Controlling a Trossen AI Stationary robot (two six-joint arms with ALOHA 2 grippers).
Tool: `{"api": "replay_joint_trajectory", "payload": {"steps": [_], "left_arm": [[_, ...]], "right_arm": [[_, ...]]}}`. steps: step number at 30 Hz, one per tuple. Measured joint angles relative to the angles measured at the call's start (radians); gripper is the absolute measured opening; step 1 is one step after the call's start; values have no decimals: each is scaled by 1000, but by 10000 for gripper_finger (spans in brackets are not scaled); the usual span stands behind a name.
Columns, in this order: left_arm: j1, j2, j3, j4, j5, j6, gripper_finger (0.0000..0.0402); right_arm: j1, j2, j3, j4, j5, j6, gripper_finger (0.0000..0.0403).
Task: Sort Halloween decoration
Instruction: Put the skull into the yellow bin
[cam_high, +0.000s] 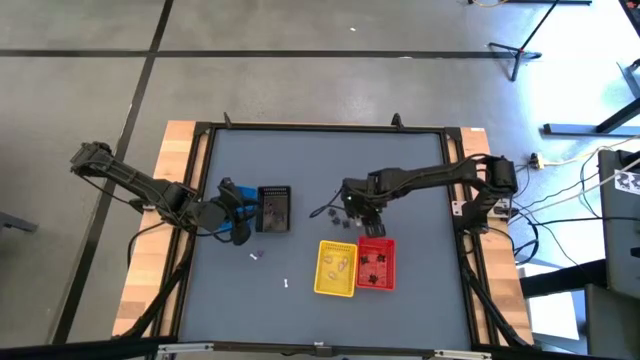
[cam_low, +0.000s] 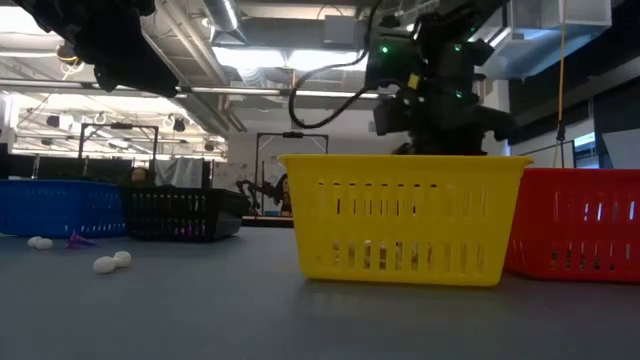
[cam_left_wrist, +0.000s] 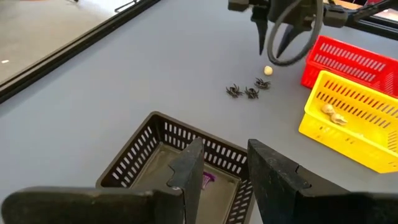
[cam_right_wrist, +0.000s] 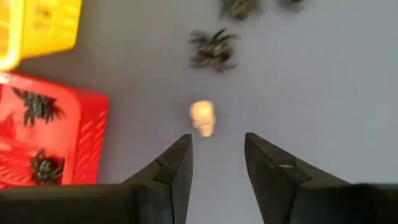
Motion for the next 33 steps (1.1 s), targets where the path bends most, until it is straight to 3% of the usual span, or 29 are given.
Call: {"api": "replay_joint_trajectory", "payload": {"steps": [5,16,33], "left_arm": [[0,0,0,0,0,0,116],[0,0,0,0,0,-1,116],[0,0,0,0,0,-1,116]], "right_arm": [[0,0,-29,33,-47,1,143],[0,0,-93,189,-47,0,143],[0,34,-100,207,-46,-26,143]]}}
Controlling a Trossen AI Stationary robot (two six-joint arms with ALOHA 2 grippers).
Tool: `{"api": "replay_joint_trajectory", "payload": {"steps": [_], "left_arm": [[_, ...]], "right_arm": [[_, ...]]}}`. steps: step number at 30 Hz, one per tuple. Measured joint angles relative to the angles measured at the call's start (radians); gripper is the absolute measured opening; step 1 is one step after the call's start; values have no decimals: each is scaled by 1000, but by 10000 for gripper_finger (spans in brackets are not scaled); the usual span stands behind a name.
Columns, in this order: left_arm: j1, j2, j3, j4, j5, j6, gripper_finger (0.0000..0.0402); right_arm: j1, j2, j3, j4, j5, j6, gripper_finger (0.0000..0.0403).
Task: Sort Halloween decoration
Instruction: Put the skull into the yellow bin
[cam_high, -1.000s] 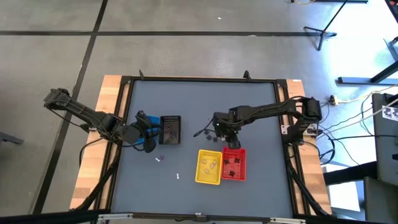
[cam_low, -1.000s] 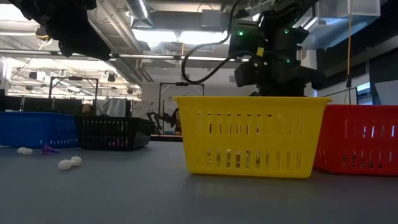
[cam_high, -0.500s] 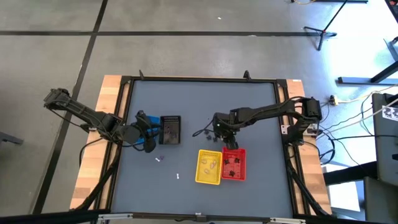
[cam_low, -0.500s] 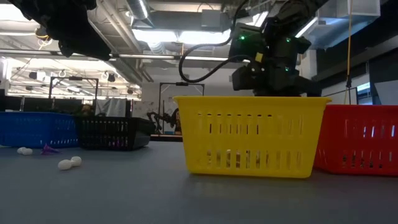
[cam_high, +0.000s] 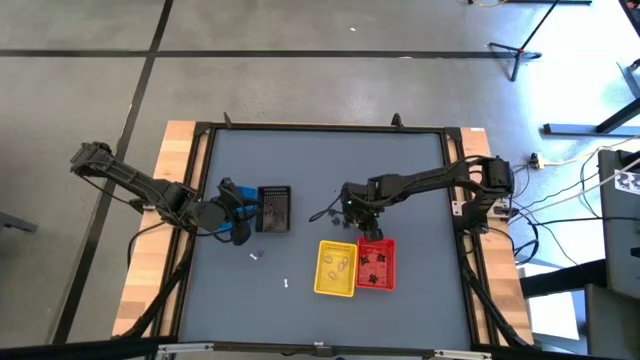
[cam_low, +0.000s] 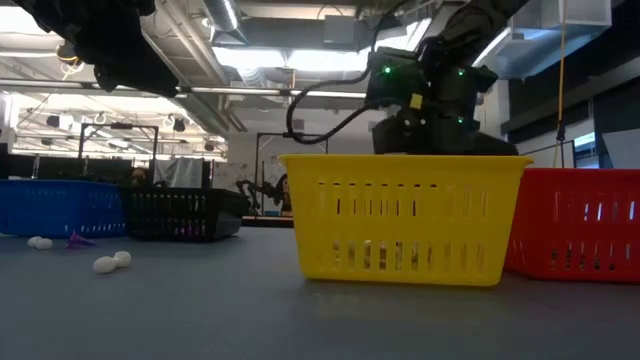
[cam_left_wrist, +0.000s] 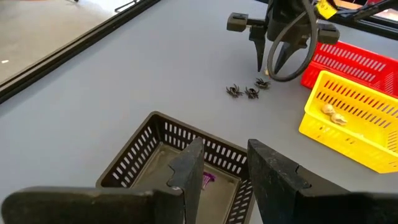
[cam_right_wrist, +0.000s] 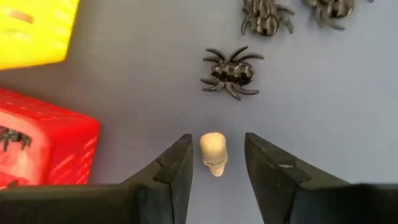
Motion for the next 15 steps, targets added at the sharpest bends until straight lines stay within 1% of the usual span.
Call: {"api": "replay_joint_trajectory", "payload": {"steps": [10,12,15], "left_arm": [[0,0,0,1,0,-1,116],[0,0,0,1,0,-1,116],[0,0,0,1,0,-1,116]], "right_arm": [[0,34,4,10,8,0,141],[0,34,4,10,8,0,134],[-1,35,4,9,9,0,109]]}}
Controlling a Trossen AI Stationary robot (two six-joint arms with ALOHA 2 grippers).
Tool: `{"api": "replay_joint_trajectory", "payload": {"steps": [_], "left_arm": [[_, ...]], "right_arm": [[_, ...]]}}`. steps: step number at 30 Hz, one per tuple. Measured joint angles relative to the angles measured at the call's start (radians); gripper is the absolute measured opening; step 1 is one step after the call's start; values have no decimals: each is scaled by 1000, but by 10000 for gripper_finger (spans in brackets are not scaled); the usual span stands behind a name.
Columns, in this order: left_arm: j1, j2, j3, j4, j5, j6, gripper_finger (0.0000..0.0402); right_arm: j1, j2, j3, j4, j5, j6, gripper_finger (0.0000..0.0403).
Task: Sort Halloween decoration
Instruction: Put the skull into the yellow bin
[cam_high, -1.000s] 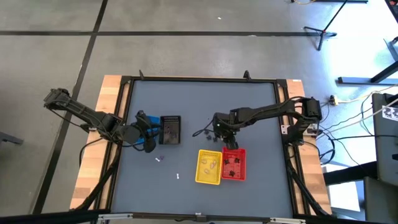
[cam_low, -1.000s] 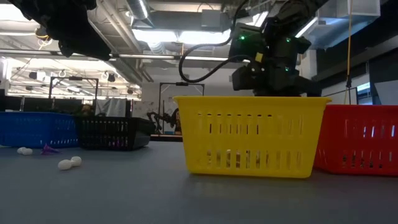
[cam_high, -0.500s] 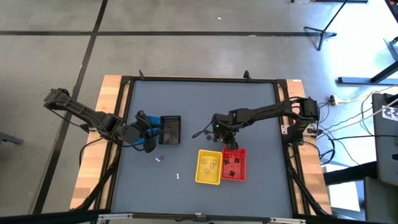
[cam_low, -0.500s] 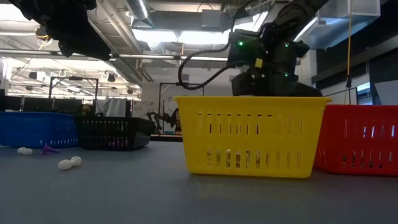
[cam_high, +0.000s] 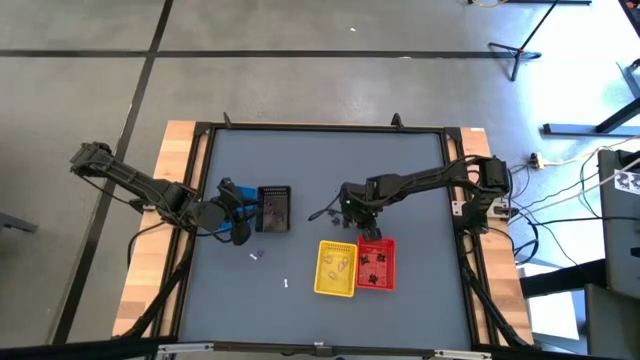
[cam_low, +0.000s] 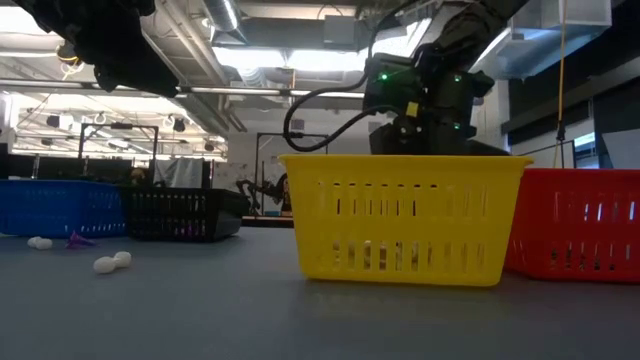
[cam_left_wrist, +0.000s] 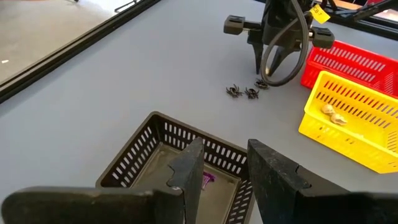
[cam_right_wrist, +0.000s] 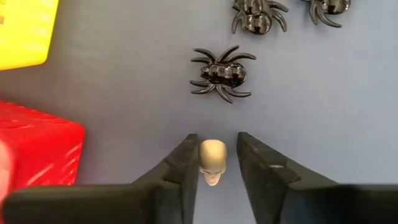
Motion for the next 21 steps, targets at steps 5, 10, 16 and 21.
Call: {"api": "replay_joint_trajectory", "payload": {"steps": [5,10,16,21], "left_arm": [[0,0,0,0,0,0,116],[0,0,0,0,0,0,116],[0,0,0,0,0,0,116],[0,0,0,0,0,0,116]], "right_arm": [[-1,0,0,-1,2,0,60],[-1,0,0,-2,2,0,38],[-1,2,1,-4,1,0,56],[0,9,43,-42,4,0,50]]}}
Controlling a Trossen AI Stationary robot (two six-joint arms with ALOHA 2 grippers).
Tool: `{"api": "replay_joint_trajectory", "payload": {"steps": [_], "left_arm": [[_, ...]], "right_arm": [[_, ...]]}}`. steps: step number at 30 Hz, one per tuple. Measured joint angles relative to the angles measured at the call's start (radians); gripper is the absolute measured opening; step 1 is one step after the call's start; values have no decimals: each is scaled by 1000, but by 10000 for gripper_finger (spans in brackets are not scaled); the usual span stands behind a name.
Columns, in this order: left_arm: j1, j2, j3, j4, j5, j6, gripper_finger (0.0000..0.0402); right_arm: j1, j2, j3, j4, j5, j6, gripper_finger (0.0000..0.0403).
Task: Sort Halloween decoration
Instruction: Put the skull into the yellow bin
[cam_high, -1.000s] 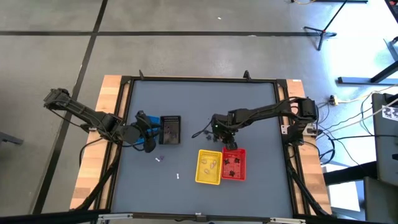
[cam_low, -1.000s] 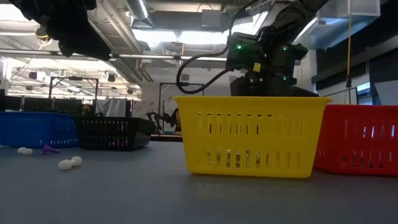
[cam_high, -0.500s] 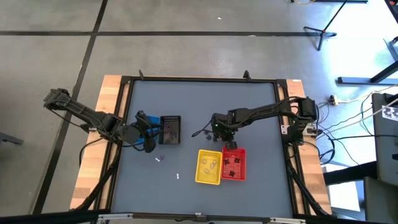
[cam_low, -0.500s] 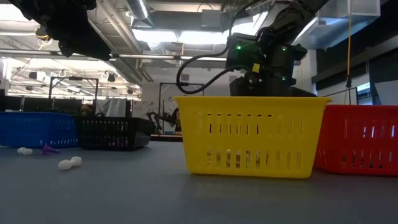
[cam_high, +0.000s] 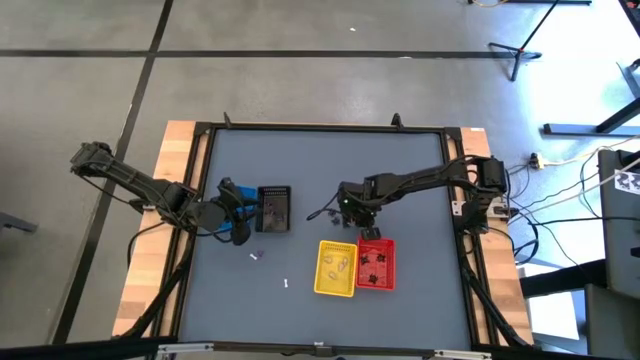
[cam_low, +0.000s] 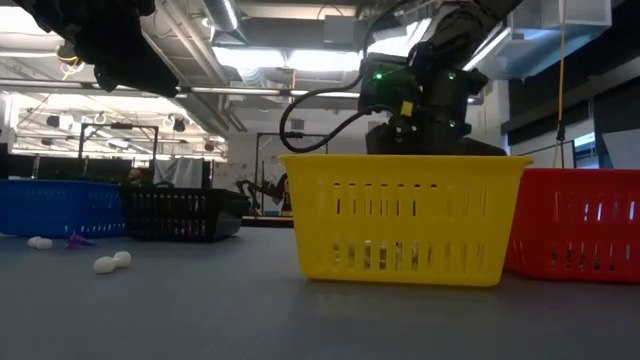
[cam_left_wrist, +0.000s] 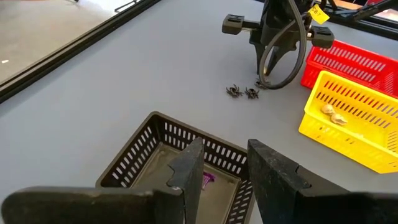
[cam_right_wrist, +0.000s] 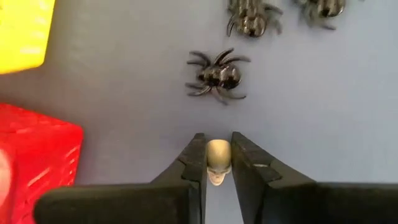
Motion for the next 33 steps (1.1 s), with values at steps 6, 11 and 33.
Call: {"api": "replay_joint_trajectory", "payload": {"steps": [6,11,33], "left_arm": [[0,0,0,0,0,0,116],[0,0,0,0,0,1,116],[0,0,0,-1,7,1,116]], "right_arm": [[0,-1,92,-89,0,0,46],[1,-1,179,-179,-12,6,49],[182,-4,327,-157,-15,27,51]]}}
